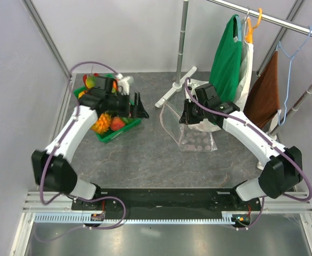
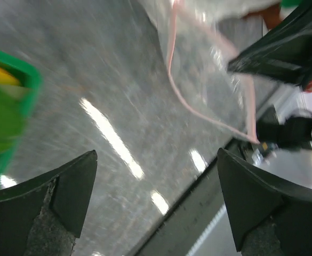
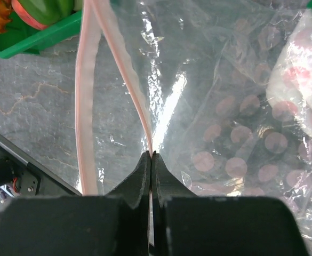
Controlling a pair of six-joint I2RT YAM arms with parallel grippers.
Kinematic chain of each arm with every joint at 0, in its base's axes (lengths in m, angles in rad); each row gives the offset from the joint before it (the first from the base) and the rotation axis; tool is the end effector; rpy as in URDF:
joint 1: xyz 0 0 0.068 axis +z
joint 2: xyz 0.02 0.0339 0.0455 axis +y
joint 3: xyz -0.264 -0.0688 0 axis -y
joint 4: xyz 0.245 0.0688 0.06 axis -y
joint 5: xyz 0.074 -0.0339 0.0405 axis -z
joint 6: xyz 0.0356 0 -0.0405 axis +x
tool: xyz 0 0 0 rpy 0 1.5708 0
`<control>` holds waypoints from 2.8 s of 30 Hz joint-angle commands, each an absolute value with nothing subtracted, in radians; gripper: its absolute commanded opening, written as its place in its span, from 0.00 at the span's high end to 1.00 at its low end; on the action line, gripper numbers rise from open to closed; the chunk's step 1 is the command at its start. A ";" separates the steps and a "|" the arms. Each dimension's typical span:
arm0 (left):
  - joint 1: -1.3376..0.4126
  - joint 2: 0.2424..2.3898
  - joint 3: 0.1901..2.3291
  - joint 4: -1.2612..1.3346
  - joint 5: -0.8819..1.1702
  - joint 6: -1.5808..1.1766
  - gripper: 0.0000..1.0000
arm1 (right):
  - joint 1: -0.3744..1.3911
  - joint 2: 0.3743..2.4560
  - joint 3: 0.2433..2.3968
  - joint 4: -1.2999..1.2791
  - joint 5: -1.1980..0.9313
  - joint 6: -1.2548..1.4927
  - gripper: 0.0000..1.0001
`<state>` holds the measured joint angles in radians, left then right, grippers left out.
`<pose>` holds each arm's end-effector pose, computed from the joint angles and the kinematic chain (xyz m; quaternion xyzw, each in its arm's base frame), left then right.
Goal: Place the food in the zip-top bag and seal the zipper
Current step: Open the zipper of the food storage bag, then pick up the fake vegetable from the bin.
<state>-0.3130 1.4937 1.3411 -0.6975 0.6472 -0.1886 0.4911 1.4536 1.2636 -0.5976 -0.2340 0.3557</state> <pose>0.2964 -0.1185 0.3218 0.1671 0.8785 -0.3712 0.2500 0.2763 0.1571 0.3114 -0.1066 0.9129 0.2541 0.3013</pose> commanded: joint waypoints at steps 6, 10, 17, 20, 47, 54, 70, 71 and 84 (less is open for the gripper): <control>-0.241 1.226 1.223 -0.598 0.349 -0.331 0.00 | 0.492 1.466 1.216 -0.437 -0.273 0.495 1.00; -0.293 1.250 1.200 -0.624 0.044 -0.417 0.00 | 0.494 1.468 1.230 -0.440 -0.259 0.494 1.00; -0.377 1.313 1.157 -0.609 -0.135 -0.560 0.00 | 0.494 1.465 1.232 -0.456 -0.218 0.479 1.00; -0.379 1.354 1.160 -0.603 -0.190 -0.600 0.00 | 0.494 1.463 1.230 -0.456 -0.219 0.477 1.00; -0.293 1.383 1.454 -0.881 0.390 0.438 0.00 | 0.494 1.485 1.215 -0.445 -0.258 0.471 1.00; -0.290 1.354 1.329 -0.960 0.376 1.550 0.00 | 0.494 1.473 1.221 -0.457 -0.264 0.456 1.00; -0.233 1.618 1.454 -1.037 0.391 2.210 0.03 | 0.492 1.471 1.223 -0.460 -0.267 0.472 1.00; -0.236 1.634 1.456 -1.031 0.384 2.209 0.03 | 0.492 1.473 1.223 -0.460 -0.268 0.476 1.00; -0.258 1.690 1.362 -0.881 0.262 2.333 0.04 | 0.491 1.491 1.239 -0.462 -0.291 0.495 1.00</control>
